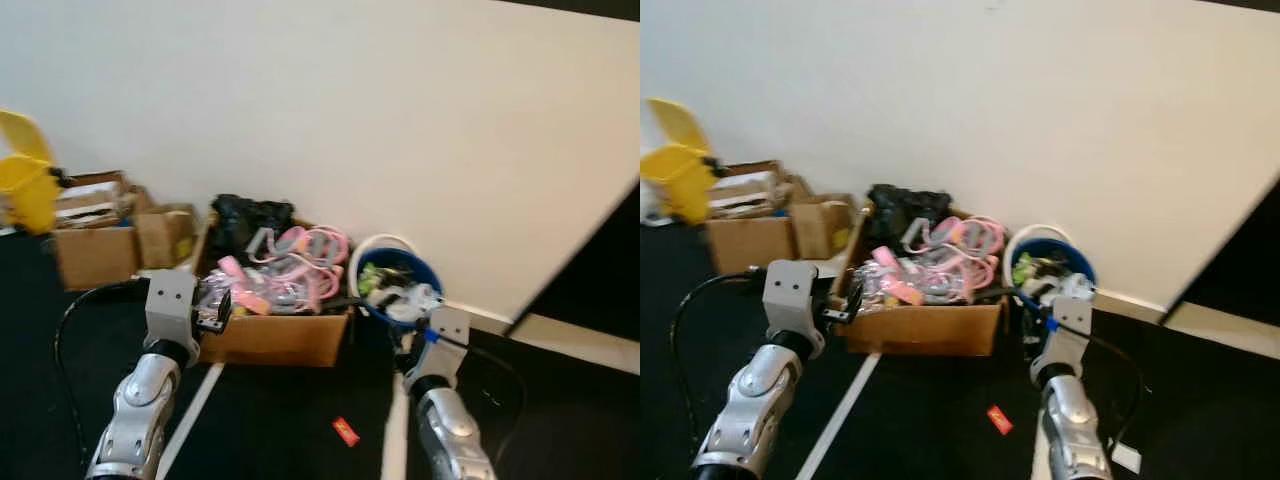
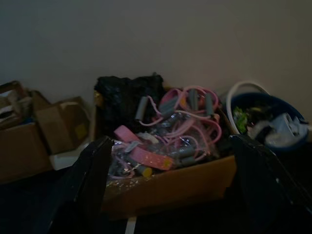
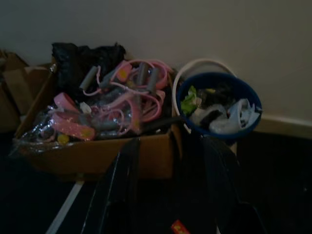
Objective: Picking trash to rubbish bin
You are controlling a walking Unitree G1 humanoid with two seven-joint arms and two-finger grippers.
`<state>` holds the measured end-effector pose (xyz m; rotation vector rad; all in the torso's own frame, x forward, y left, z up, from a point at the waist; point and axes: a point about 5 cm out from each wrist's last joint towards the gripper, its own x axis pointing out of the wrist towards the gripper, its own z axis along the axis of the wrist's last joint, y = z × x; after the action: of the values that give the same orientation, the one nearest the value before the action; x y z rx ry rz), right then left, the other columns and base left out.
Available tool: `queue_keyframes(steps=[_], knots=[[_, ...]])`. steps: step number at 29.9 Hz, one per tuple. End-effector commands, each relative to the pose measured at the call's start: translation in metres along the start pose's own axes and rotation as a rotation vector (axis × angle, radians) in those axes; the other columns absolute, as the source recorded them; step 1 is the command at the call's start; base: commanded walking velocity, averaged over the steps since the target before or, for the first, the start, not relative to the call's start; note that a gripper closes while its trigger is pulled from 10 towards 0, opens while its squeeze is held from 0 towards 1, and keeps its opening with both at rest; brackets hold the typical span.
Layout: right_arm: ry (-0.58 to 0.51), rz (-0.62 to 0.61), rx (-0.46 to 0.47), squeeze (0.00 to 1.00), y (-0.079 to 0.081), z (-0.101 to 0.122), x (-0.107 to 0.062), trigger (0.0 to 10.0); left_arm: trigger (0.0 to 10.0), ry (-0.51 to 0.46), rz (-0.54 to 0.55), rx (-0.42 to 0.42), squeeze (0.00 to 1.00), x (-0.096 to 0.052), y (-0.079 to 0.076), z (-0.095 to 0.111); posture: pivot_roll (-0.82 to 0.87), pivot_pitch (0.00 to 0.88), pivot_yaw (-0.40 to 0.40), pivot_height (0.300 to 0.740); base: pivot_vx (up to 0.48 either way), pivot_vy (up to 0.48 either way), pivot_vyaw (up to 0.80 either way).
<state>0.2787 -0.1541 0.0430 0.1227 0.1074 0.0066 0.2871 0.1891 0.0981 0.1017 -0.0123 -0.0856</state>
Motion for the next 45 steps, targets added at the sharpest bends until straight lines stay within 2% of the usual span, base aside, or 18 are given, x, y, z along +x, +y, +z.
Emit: queue_keyframes(steps=[1, 45], knots=[[0.010, -0.011, -0.006, 0.00, -0.0039, -0.0013, -0.0010, 10.0, 10.0, 0.022, 0.001, 0.007, 0.00, -0.0016, 0.0008, -0.0041, -0.03, 0.070, 0.011, 0.740, 0.000, 0.000, -0.80], [0.030, -0.074, -0.018, 0.00, -0.0117, -0.0038, -0.0068, 10.0, 10.0, 0.080, 0.003, 0.000, 0.00, 0.0003, -0.0025, -0.0102, -0.04, 0.100, 0.013, 0.740, 0.000, 0.000, -0.80]])
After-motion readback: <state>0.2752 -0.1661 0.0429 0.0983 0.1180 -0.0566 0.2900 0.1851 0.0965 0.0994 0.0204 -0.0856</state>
